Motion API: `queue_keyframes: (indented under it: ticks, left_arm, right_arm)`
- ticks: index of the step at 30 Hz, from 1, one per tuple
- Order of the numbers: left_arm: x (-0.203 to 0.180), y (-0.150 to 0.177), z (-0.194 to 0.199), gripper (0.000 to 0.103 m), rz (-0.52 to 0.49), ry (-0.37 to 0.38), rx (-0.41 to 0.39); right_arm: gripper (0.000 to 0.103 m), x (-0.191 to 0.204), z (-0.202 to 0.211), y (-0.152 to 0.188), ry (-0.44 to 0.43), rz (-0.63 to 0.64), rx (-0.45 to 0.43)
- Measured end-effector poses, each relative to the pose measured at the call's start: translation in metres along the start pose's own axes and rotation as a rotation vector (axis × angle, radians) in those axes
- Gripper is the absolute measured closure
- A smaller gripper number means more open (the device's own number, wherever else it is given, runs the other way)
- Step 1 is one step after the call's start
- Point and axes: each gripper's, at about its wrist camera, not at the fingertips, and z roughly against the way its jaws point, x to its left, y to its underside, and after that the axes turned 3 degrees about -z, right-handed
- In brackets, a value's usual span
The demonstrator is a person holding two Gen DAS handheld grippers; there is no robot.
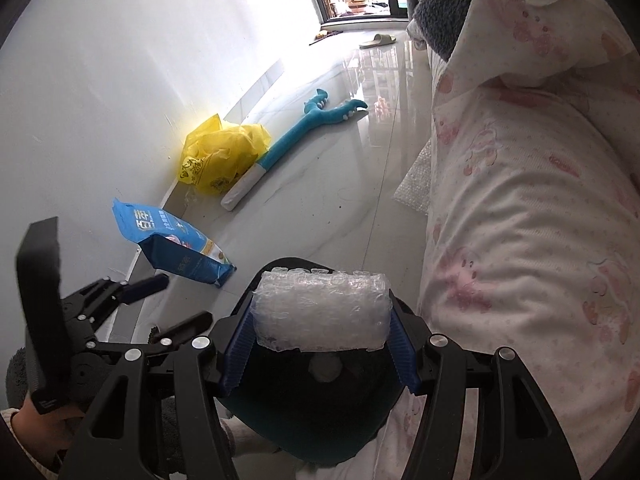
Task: Collect trash
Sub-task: 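Open both grippers to drop the tissue ball and bubble wrap into the bin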
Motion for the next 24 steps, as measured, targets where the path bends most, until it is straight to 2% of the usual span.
queue_keyframes:
  ticks: [3,8,11,19,24]
  left_arm:
    - [0.009,-0.002,0.016,0.013,0.002,0.000,-0.065]
    - [0.019,-0.004,0.043,0.010,0.007,0.012,-0.170]
    - [0.023,-0.003,0.057,0.010,0.013,0.032,-0.219]
    - [0.029,-0.006,0.101,0.009,-0.007,0.019,-0.372]
    - [0.033,-0.008,0.119,0.009,-0.004,0.029,-0.420]
  right_arm:
    - [0.042,0.004,-0.017,0.003,0.007,0.003,0.034]
    - [0.042,0.013,-0.043,0.009,0.014,0.014,0.089]
    - [0.042,0.017,-0.057,0.012,0.024,0.020,0.113]
    - [0.042,0.027,-0.094,0.026,0.058,0.043,0.204]
    - [0.041,0.033,-0.105,0.034,0.085,0.073,0.237]
